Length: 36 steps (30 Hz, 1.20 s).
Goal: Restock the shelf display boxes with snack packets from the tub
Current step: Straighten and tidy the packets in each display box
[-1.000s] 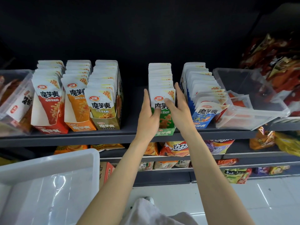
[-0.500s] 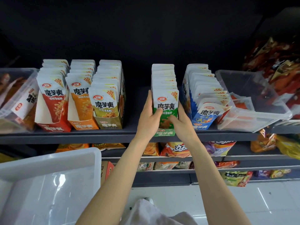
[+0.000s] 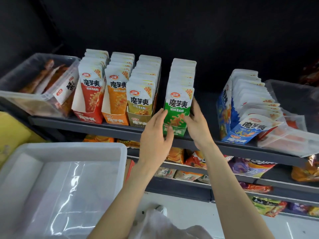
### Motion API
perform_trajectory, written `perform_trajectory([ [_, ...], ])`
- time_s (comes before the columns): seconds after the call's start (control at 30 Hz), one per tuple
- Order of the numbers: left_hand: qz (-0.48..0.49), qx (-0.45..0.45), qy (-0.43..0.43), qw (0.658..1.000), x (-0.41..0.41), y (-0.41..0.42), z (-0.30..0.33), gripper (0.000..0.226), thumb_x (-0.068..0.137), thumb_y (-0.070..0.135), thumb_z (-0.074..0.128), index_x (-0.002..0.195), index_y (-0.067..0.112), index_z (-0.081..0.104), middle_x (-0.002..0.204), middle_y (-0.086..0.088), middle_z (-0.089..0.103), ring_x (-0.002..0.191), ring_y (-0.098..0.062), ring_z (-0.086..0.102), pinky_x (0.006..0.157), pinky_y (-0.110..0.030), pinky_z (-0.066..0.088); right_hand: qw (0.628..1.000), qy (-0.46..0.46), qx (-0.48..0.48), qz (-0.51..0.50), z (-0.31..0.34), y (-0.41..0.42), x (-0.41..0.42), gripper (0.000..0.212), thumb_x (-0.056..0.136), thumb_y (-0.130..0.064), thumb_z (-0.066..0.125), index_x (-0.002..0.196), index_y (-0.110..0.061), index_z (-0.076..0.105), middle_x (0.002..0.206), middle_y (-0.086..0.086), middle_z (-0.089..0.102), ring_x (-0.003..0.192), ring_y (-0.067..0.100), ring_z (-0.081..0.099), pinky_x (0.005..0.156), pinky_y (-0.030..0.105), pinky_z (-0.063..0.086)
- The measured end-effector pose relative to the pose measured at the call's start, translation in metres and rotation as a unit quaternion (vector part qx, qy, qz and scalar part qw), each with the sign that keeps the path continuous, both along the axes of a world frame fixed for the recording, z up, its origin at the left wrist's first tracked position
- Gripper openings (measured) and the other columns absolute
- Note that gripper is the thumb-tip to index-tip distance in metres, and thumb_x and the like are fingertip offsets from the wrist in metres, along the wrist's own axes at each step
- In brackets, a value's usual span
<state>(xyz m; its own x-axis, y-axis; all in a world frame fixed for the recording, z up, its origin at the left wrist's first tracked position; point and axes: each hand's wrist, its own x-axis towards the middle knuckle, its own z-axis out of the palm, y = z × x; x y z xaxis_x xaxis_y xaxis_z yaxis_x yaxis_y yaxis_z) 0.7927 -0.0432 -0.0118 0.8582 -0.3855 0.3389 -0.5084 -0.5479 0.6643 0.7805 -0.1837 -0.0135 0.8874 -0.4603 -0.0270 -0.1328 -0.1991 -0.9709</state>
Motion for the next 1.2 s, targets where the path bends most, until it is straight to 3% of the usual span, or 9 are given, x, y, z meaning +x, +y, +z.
perform_trajectory([
  [0.1,0.008,0.033,-0.01,0.999,0.0,0.004,-0.001,0.044,0.092,0.017,0.056,0.136,0.012,0.05,0.142,-0.003,0.048,0.128,-0.017,0.047,0.099,-0.021,0.033,1.0,-0.003,-0.002,0.012,0.001,0.007,0.006,0.065,0.097,-0.008,0.049,0.152,-0.026,0.018,0.142,-0.009,0.046,0.124,0.001,0.043,0.08,-0.002,0.04],
  [0.27,0.019,0.059,-0.031,0.998,-0.001,0.006,-0.006,0.038,0.088,0.014,0.062,0.126,0.011,0.06,0.134,-0.004,0.055,0.123,-0.02,0.052,0.093,-0.022,0.034,1.0,-0.006,0.001,0.02,0.0,0.009,0.008,0.065,0.097,-0.007,0.049,0.152,-0.027,0.018,0.14,-0.012,0.045,0.122,0.0,0.042,0.077,-0.001,0.042],
  [0.33,0.021,0.064,-0.043,0.997,0.0,0.006,-0.008,0.035,0.086,0.012,0.064,0.121,0.012,0.063,0.128,-0.005,0.059,0.119,-0.022,0.054,0.09,-0.022,0.035,1.0,-0.005,-0.001,0.022,0.0,0.008,0.008,0.066,0.097,-0.007,0.049,0.152,-0.027,0.018,0.142,-0.011,0.044,0.124,0.001,0.042,0.084,0.005,0.044],
  [0.47,0.028,0.067,-0.055,0.996,0.004,0.005,-0.007,0.032,0.084,0.011,0.065,0.117,0.012,0.065,0.122,-0.004,0.062,0.117,-0.022,0.054,0.089,-0.022,0.036,0.999,-0.008,0.004,0.04,0.003,0.009,0.01,0.069,0.096,-0.006,0.051,0.152,-0.027,0.016,0.147,-0.005,0.042,0.132,0.01,0.042,0.105,0.034,0.043],
  [0.6,0.027,0.035,-0.087,0.995,0.008,0.002,0.001,0.035,0.086,0.011,0.062,0.12,0.011,0.062,0.125,-0.005,0.06,0.116,-0.021,0.055,0.093,-0.021,0.037,0.999,-0.009,-0.014,0.036,0.008,0.007,0.011,0.074,0.092,-0.007,0.055,0.151,-0.027,0.014,0.152,-0.004,0.034,0.139,0.014,0.032,0.113,0.038,0.033],
  [0.7,0.019,0.013,-0.131,0.991,0.016,-0.005,0.014,0.04,0.09,0.021,0.046,0.128,0.01,0.056,0.13,-0.006,0.056,0.121,-0.018,0.051,0.099,-0.017,0.034,0.998,-0.029,-0.052,0.024,0.015,0.003,0.012,0.077,0.092,-0.004,0.052,0.152,-0.026,0.008,0.156,-0.003,0.024,0.144,0.013,0.021,0.115,0.044,0.028],
  [0.83,0.017,0.03,-0.145,0.989,0.033,-0.015,0.028,0.047,0.09,0.011,0.056,0.136,0.005,0.047,0.14,-0.012,0.048,0.129,-0.024,0.046,0.103,-0.025,0.032,0.99,-0.047,-0.12,0.051,0.022,0.007,0.019,0.074,0.093,-0.003,0.048,0.153,-0.022,0.009,0.158,-0.004,0.018,0.145,0.008,0.012,0.117,0.031,0.021],
  [1.0,0.0,0.085,-0.138,0.987,0.04,-0.023,0.032,0.053,0.091,0.008,0.055,0.141,0.005,0.039,0.148,-0.012,0.038,0.137,-0.025,0.037,0.104,-0.028,0.025,0.988,-0.041,-0.14,0.049,0.016,0.013,0.023,0.078,0.096,-0.012,0.05,0.153,-0.018,-0.002,0.16,-0.001,0.009,0.145,0.01,0.01,0.098,-0.003,0.013],
  [1.2,-0.021,0.082,-0.142,0.986,0.041,-0.023,0.032,0.052,0.091,0.004,0.053,0.141,0.004,0.039,0.148,-0.013,0.039,0.138,-0.025,0.034,0.11,-0.03,0.02,0.988,-0.04,-0.144,0.041,0.015,0.014,0.022,0.076,0.096,-0.012,0.049,0.153,-0.017,-0.001,0.16,-0.001,0.012,0.146,0.012,0.012,0.108,0.016,0.018],
])
